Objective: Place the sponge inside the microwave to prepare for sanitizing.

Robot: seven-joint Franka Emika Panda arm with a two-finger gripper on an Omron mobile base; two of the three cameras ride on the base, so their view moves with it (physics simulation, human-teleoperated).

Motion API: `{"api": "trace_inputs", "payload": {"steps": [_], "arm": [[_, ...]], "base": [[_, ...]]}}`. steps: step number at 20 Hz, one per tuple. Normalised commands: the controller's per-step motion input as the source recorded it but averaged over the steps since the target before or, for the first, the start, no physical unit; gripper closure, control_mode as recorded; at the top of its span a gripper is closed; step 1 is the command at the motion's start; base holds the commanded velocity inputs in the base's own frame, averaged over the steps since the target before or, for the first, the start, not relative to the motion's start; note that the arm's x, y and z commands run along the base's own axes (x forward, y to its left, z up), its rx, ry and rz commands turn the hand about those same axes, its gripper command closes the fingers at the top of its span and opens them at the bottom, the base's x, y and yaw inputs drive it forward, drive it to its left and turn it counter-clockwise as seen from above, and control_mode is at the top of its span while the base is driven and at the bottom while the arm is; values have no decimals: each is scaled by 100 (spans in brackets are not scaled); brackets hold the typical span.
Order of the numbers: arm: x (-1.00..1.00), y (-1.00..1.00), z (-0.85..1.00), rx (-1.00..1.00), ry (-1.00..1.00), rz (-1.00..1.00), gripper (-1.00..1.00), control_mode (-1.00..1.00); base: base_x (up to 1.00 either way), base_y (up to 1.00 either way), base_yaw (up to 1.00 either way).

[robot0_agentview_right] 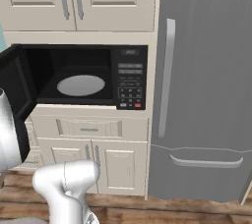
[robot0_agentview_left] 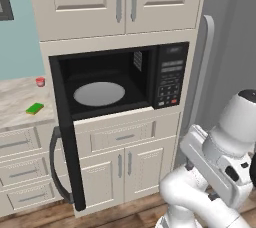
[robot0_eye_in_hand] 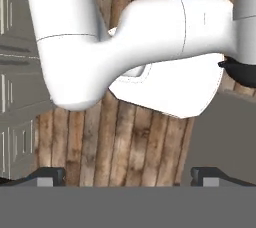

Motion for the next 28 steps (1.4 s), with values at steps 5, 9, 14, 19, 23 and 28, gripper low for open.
{"api": "trace_inputs", "payload": {"steps": [5,9,14,19,23,28], "arm": [[11,-40,0,-6,9,-36,-100,-100],[29,-25,0,-11,21,-43,-100,-100],[33,-52,0,-4,23,-41,-100,-100],[28,-48,-7,0,12,-30,-100,-100],[4,-1,0,0,0,0,-100,-100],[24,-1,0,-4,0,9,-100,-100]], "base": [[0,0,0],[0,0,0],[0,0,0],[0,0,0],[0,0,0],[0,0,0]]}}
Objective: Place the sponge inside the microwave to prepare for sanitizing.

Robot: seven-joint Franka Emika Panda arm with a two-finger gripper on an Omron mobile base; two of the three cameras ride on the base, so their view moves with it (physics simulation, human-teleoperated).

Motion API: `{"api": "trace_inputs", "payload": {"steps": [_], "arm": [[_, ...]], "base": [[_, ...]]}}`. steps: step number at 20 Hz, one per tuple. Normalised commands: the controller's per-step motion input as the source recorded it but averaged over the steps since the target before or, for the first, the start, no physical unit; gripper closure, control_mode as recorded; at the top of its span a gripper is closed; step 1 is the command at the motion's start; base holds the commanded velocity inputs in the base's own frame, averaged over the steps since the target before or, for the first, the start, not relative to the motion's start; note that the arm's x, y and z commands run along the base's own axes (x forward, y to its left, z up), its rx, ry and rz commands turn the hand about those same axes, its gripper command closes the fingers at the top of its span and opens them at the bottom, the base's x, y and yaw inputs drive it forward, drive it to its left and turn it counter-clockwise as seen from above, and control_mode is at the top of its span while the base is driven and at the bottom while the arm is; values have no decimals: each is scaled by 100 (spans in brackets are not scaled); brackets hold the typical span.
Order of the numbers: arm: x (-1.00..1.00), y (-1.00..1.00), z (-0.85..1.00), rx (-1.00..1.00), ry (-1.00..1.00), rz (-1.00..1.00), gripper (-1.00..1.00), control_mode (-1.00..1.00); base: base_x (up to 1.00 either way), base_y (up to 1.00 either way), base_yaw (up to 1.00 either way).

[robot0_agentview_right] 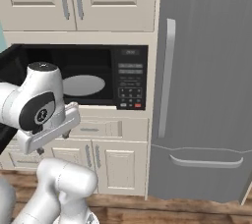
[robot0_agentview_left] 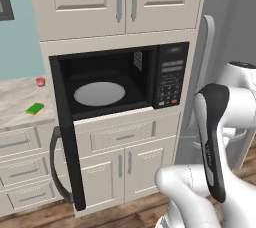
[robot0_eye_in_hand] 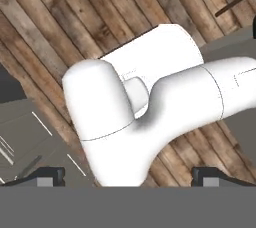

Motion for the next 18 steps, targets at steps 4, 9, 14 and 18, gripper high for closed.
{"api": "trace_inputs", "payload": {"steps": [4,9,14,18], "arm": [[61,-13,-8,-11,1,50,-100,-100],[27,-27,-22,-5,0,47,-100,-100],[-13,-29,-29,-1,0,52,-100,-100],[0,1,-9,-5,0,78,-100,-100]], "base": [[0,0,0],[0,0,0],[0,0,0],[0,0,0]]}}
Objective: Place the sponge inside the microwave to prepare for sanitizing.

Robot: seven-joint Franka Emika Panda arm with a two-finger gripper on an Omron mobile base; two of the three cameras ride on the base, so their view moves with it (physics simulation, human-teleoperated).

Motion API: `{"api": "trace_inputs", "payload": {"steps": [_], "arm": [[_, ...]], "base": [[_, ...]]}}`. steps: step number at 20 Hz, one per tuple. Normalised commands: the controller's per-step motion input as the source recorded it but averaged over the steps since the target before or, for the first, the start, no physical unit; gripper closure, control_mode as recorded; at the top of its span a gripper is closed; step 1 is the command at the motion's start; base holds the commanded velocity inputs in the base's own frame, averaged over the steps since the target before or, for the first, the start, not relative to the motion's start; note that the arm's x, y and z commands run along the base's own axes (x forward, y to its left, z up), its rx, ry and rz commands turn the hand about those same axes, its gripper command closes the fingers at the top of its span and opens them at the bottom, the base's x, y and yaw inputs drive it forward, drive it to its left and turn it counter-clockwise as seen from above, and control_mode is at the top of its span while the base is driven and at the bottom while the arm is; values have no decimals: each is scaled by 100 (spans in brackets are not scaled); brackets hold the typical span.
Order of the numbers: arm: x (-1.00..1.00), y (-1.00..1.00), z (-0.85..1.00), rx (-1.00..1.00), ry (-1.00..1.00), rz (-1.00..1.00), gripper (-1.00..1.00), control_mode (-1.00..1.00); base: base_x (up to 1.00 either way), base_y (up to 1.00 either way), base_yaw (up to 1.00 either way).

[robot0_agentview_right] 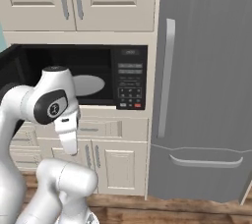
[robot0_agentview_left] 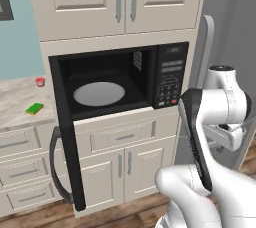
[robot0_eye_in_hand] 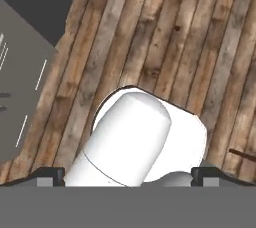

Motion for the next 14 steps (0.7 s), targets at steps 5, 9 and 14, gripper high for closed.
{"api": "trace_inputs", "payload": {"steps": [5,9,14], "arm": [[3,-1,0,-11,0,83,-100,-100],[21,-15,25,3,9,48,-100,-100],[5,-4,-1,4,5,5,-100,-100]], "base": [[0,0,0],[0,0,0],[0,0,0]]}}
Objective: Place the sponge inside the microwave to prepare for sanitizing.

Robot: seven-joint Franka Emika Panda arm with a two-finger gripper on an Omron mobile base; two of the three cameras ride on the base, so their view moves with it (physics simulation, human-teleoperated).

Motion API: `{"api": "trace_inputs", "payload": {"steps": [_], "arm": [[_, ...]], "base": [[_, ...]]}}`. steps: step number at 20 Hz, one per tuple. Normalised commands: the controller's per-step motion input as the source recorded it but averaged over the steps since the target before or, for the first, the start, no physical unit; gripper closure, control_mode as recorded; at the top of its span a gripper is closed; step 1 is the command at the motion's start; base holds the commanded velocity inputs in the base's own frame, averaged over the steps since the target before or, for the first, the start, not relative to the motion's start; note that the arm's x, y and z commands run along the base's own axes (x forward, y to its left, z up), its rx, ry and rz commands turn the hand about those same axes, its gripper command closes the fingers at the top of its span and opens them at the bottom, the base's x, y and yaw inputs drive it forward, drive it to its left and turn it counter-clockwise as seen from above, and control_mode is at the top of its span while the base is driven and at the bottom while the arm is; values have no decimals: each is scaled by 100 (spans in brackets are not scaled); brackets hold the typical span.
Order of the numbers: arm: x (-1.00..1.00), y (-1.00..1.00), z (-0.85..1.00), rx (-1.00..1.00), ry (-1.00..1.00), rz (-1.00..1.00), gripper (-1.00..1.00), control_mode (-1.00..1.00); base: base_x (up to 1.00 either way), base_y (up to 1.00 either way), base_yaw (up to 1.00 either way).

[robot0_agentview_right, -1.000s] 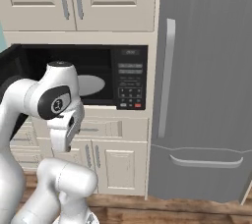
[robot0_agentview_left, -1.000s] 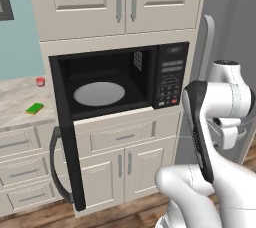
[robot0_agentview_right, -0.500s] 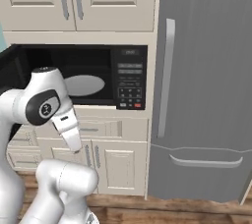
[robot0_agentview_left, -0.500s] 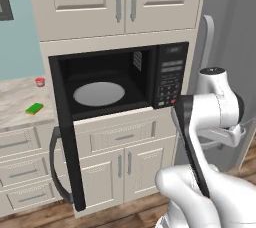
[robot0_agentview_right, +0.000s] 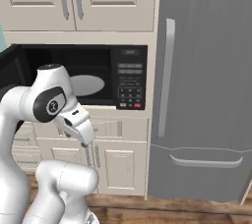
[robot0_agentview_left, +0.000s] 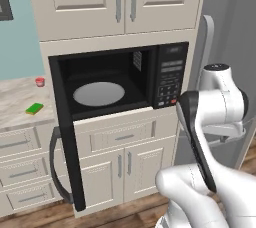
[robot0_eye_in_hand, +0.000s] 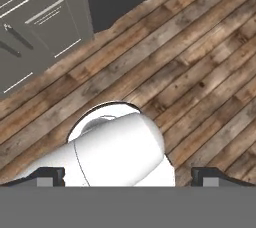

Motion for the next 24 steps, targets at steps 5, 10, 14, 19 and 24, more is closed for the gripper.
{"api": "trace_inputs", "payload": {"steps": [5,10,14,19,24], "arm": [[0,8,0,15,18,16,-100,-100],[0,0,0,17,1,30,-100,-100],[-6,4,0,2,-14,21,-100,-100],[-5,7,0,0,-5,8,-100,-100],[0,2,0,0,0,2,-100,-100]], "base": [[0,0,0],[0,0,0],[0,0,0],[0,0,0],[0,0,0]]}}
